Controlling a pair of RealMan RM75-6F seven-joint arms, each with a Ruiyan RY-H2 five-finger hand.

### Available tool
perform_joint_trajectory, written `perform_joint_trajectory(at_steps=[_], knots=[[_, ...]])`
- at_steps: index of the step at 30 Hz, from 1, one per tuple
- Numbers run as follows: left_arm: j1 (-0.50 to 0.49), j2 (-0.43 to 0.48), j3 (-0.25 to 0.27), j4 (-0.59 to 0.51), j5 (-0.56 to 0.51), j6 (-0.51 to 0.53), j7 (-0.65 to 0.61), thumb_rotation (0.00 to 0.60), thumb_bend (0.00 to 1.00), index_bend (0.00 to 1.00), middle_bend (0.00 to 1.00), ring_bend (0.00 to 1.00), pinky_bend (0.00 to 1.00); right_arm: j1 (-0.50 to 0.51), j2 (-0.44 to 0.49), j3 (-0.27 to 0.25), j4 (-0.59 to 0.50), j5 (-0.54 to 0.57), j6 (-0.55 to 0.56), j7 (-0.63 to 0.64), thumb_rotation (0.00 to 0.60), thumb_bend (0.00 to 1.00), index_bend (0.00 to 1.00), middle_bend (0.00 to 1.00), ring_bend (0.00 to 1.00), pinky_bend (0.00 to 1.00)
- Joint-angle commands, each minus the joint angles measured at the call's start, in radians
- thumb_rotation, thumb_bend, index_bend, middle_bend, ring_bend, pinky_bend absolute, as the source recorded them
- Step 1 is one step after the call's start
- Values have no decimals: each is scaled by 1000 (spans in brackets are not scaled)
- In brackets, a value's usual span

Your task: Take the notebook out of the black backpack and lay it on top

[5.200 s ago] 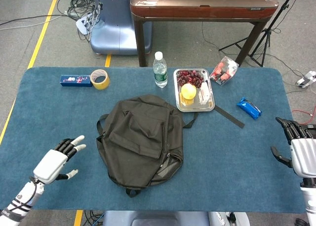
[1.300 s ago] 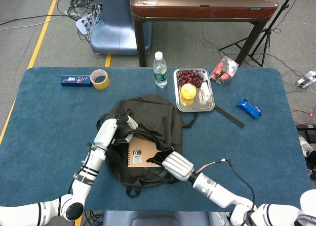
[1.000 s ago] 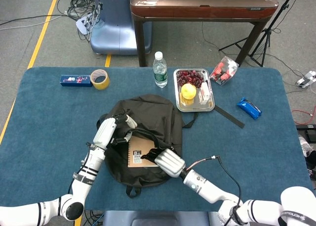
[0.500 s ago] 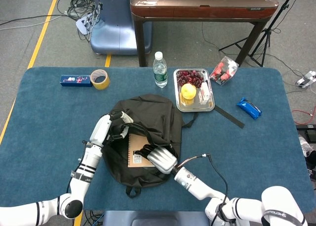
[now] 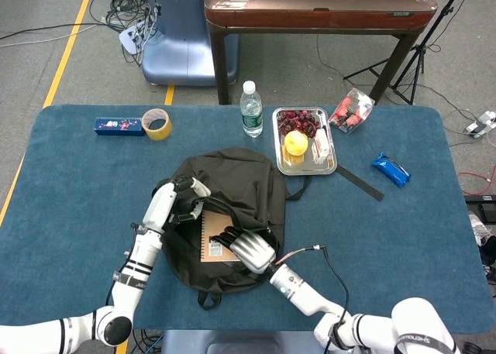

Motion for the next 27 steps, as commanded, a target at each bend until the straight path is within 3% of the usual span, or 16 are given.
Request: perform_joint_trajectory(at_steps=[1, 13, 24, 27], knots=[[0, -1, 1, 0, 1, -1, 1, 600, 686, 722, 462, 338, 146, 0, -21, -11, 36, -7, 13, 13, 600, 141, 215, 282, 192, 304], [-1, -4, 0, 3, -8, -7, 4, 600, 686, 722, 462, 338, 146, 29, -59, -6, 165, -30, 50, 39, 600, 149, 219, 284, 191, 304], [-4, -2, -12, 13, -35, -17, 10, 600, 686, 722, 462, 337, 146, 66, -93, -26, 303, -82, 108, 73, 600, 418, 317, 349, 237, 320], [-8, -2, -17, 15, -46, -23, 10, 600, 686, 722, 462, 337, 146, 73, -94, -29, 319, -90, 123, 78, 600, 450, 336, 362, 255, 336]])
